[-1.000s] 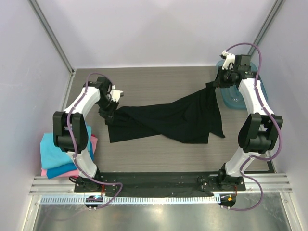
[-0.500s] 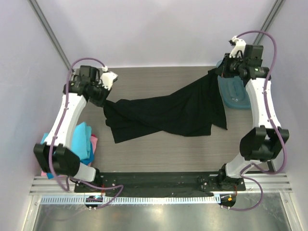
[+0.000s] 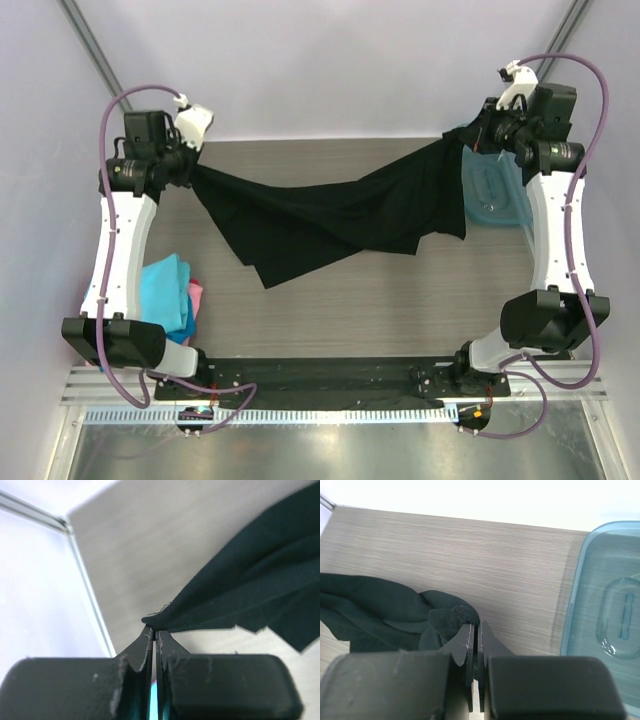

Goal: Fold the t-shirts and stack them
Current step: Flatten the tshirt out

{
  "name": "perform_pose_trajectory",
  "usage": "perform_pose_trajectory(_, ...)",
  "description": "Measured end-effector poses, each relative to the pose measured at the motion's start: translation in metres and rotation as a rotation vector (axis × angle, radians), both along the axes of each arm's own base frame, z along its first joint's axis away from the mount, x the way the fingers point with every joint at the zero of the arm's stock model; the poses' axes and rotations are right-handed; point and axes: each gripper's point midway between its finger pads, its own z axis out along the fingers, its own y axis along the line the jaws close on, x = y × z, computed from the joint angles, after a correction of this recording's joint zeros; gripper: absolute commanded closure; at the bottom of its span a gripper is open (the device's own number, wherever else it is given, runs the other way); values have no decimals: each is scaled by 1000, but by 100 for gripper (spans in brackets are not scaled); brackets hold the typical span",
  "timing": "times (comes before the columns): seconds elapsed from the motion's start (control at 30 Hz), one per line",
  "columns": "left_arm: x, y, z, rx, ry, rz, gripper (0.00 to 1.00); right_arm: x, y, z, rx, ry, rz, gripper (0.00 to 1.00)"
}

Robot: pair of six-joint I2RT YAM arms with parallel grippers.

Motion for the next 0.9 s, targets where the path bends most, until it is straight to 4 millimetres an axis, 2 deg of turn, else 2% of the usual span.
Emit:
perform_pose_trajectory(0.33, 19, 7, 73, 6, -205, 29, 100, -1, 1, 19, 30, -30, -8, 99)
perform_pose_trajectory(0.4, 22, 9, 87, 10, -243, 38, 100, 0, 0, 32, 37, -55, -16, 99)
perform_pose_trajectory(0.5, 25, 15, 114, 16, -315, 59, 100, -1, -4, 68, 56, -134, -39, 99)
perform_pose_trajectory(0.6, 24, 29, 147, 25, -411, 104, 100, -5, -9, 101, 72, -218, -59, 99)
perform_pose_trajectory(0.73, 14, 45, 191, 37, -540, 161, 100, -25, -4, 127, 85, -279, -53, 99)
perform_pose_trajectory(0.9, -12, 47, 224, 39, -640, 181, 100, -68, 6, 152, 74, -354, -35, 99)
